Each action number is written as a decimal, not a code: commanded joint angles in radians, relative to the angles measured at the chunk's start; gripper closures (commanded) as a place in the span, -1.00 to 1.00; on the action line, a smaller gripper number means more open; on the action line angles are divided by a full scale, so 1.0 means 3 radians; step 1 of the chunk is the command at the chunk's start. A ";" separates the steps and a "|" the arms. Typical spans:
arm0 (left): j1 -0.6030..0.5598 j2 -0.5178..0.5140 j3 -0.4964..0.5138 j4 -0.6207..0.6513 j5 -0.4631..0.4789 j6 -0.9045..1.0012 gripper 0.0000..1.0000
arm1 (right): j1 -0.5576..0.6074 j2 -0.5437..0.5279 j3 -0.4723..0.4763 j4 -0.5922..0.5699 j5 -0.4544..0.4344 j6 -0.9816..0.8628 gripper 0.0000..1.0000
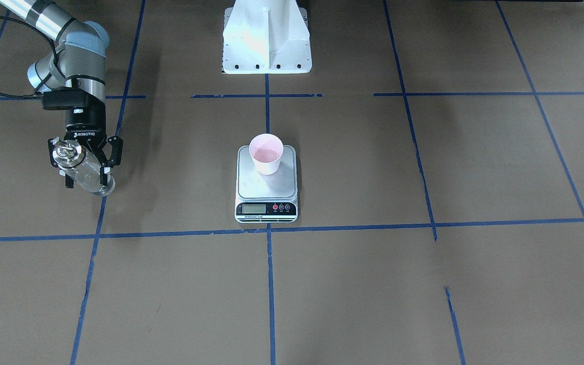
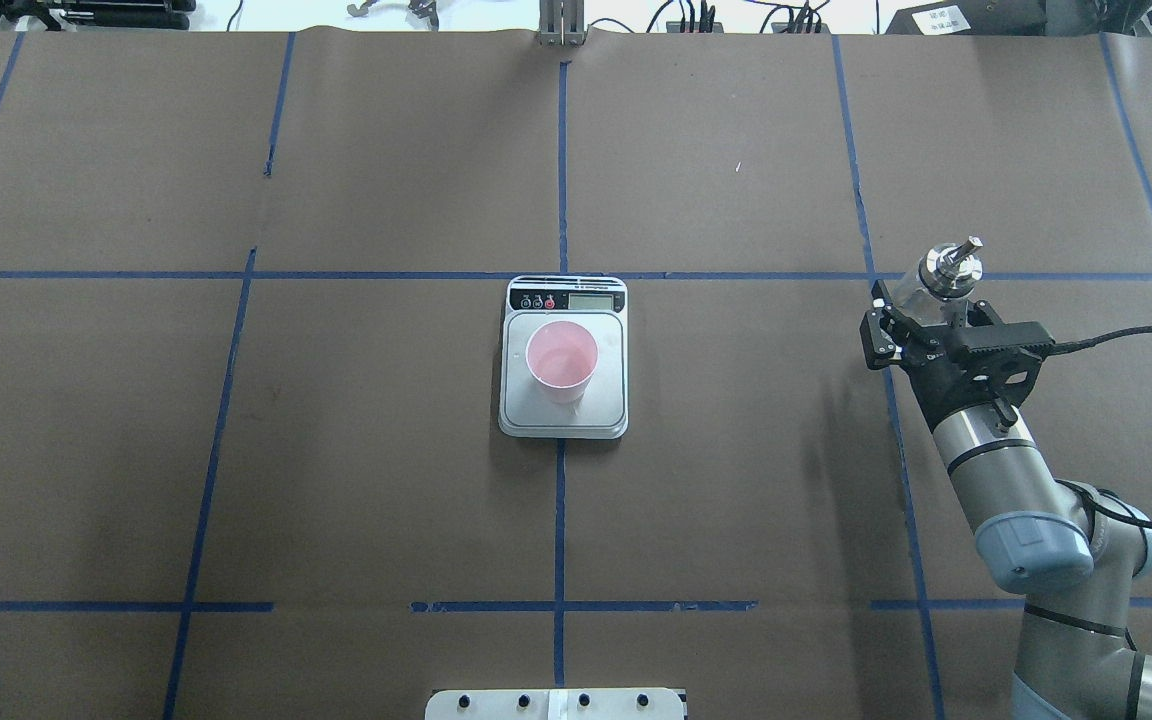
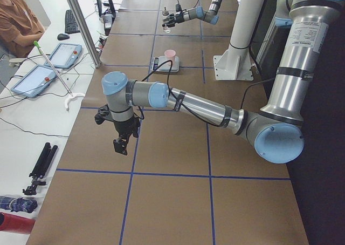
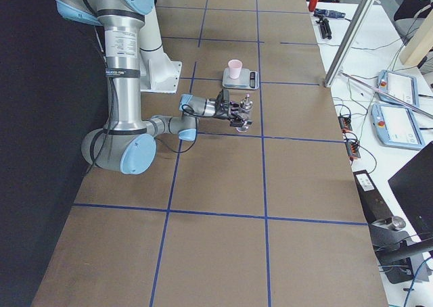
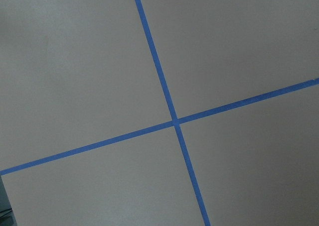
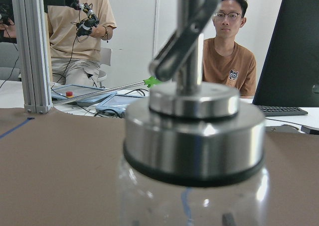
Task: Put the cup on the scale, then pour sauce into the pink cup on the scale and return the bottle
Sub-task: 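Lower the bottle toward the table with the right gripper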
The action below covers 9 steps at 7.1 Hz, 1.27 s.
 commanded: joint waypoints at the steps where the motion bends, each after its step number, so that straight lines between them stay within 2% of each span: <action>1: 0.0002 -0.0001 0.0000 0.0000 0.0001 0.0000 -1.00 | -0.0006 0.0006 -0.0102 0.0014 -0.0002 -0.0002 1.00; 6: 0.0002 -0.0011 0.0010 0.0000 0.0006 0.0000 -1.00 | -0.0011 -0.0020 -0.0133 0.0122 0.0039 -0.0007 1.00; 7: 0.0002 -0.0011 0.0010 0.0000 0.0006 0.0000 -1.00 | -0.0011 -0.0020 -0.0143 0.0122 0.0039 -0.0007 0.93; 9: 0.0002 -0.0011 0.0005 0.0000 0.0006 0.0000 -1.00 | -0.0016 -0.0020 -0.0163 0.0122 0.0054 -0.0007 0.93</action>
